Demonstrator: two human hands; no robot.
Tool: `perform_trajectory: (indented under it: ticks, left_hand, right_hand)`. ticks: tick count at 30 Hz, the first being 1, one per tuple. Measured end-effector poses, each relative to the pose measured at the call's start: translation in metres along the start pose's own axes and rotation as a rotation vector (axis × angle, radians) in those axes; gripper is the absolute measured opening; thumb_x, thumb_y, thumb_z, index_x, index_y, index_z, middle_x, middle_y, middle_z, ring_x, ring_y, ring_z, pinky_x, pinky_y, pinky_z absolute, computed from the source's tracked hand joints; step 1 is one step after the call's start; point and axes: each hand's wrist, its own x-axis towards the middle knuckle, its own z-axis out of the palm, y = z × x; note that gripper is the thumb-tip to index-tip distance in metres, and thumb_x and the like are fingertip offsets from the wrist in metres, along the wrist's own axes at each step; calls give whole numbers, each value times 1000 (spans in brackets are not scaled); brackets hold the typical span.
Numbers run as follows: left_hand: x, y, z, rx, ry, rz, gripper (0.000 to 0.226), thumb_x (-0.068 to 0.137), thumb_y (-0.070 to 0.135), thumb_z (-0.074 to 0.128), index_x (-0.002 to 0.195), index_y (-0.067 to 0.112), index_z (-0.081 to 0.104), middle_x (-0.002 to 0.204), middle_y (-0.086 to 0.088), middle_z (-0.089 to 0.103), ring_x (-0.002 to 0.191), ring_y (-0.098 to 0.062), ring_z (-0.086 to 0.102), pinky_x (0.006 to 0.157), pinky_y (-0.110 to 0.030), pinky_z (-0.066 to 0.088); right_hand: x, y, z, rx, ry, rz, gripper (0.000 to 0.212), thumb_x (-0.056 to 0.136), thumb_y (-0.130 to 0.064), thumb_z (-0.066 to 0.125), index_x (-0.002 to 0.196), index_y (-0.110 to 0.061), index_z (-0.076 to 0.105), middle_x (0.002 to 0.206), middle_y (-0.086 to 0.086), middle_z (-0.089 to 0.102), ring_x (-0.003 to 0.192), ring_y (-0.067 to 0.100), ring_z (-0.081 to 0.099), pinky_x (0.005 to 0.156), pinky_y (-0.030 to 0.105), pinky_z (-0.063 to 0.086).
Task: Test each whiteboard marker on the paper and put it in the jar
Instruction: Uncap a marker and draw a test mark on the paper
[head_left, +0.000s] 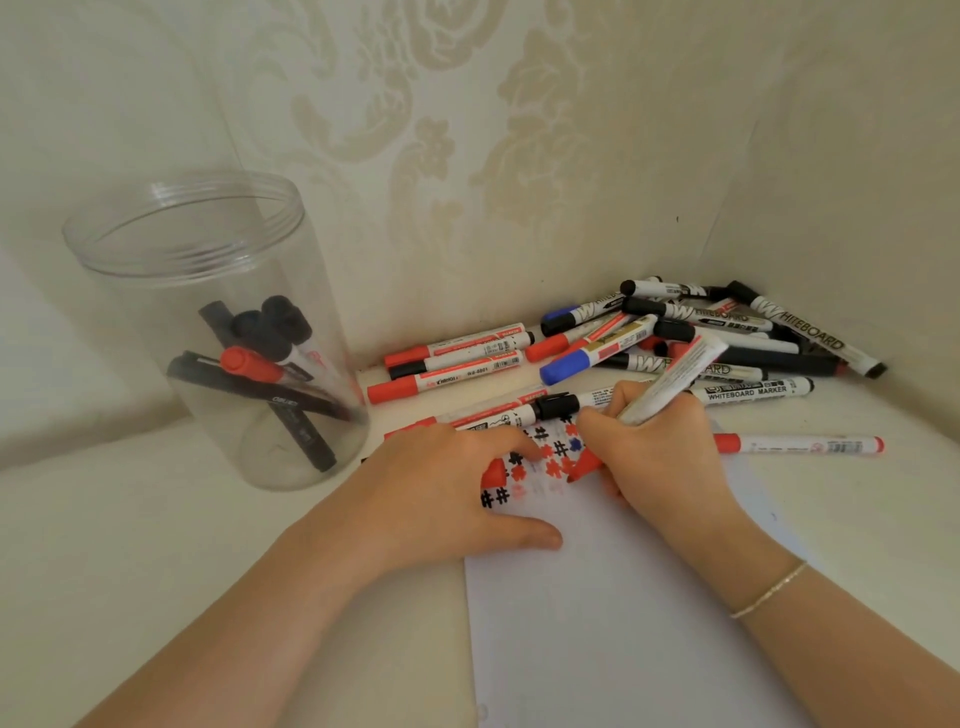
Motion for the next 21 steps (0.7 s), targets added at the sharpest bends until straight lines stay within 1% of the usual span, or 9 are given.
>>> perform_trajectory:
  ticks: [2, 4, 6, 9, 11, 14, 17, 19, 21]
  left_hand:
    - [0, 0, 0, 2, 1, 4, 67, 62, 81, 58, 122, 55, 45, 93, 23, 54, 84, -2, 49, 73, -20, 44]
    - [-1, 0, 0, 11, -2, 3, 67, 62, 81, 58, 123, 55, 44, 91, 24, 51, 84, -2, 48, 73, -19, 43]
    - [0, 1, -1, 18, -12, -4, 67, 63, 81, 58, 123, 55, 44, 85, 24, 48, 82, -2, 47, 70, -19, 41]
    - [1, 1, -1, 26, -21, -11, 67, 63, 81, 57, 123, 55, 43, 86, 23, 48, 84, -3, 47, 69, -19, 40]
    - [1, 0, -1, 18, -21, -15, 67, 62, 81, 58, 122, 55, 44, 85, 22, 49, 84, -3, 48, 70, -20, 41]
    - [1, 1, -1, 18, -27, -15, 66, 62, 80, 59, 122, 55, 44, 85, 23, 47, 84, -2, 48, 72, -21, 43]
    - [2, 1, -1, 20, -33, -14, 68, 63, 80, 58, 123, 54, 44, 86, 23, 46, 86, -2, 48, 73, -21, 42]
    - [2, 0, -1, 19, -34, -10, 68, 63, 80, 58, 124, 54, 44, 90, 24, 49, 87, -3, 49, 75, -21, 43]
    - [2, 0, 0, 14, -37, -10, 69, 63, 81, 58, 124, 54, 44, 99, 23, 56, 90, -3, 51, 78, -23, 46]
  right_hand:
    - [-1, 1, 2, -37, 7, -30, 28, 79, 0, 61, 57, -1, 43, 41, 1, 37, 32, 10, 32, 35, 14, 29]
    - [-1, 1, 3, -95, 25, -74, 28, 78, 0, 60, 58, 5, 41, 47, 7, 35, 40, 11, 30, 39, 17, 29]
    - [-1, 0, 2, -133, 38, -93, 27, 78, -1, 59, 59, 3, 40, 51, 8, 33, 45, 10, 27, 41, 17, 26]
    - [-1, -2, 0, -71, 9, -33, 26, 78, 1, 59, 59, -4, 42, 48, 7, 35, 37, 10, 29, 36, 18, 30]
    - [-2, -4, -1, -39, -26, -12, 25, 77, 2, 59, 58, -2, 44, 48, 9, 38, 34, 12, 32, 34, 16, 30]
    - [-3, -2, 2, -97, -15, -76, 27, 77, 2, 59, 59, 9, 40, 50, 10, 34, 42, 13, 29, 37, 18, 28]
    - [-3, -1, 2, -149, 16, -117, 27, 78, 3, 57, 62, 10, 37, 53, 9, 31, 47, 10, 27, 42, 18, 25]
    - [-2, -2, 1, -111, 15, -79, 25, 79, 2, 57, 62, 9, 40, 52, 10, 34, 43, 12, 29, 39, 18, 28]
    - [-2, -3, 0, -51, -2, -26, 22, 79, 1, 58, 61, 3, 44, 50, 14, 42, 34, 13, 35, 35, 20, 33]
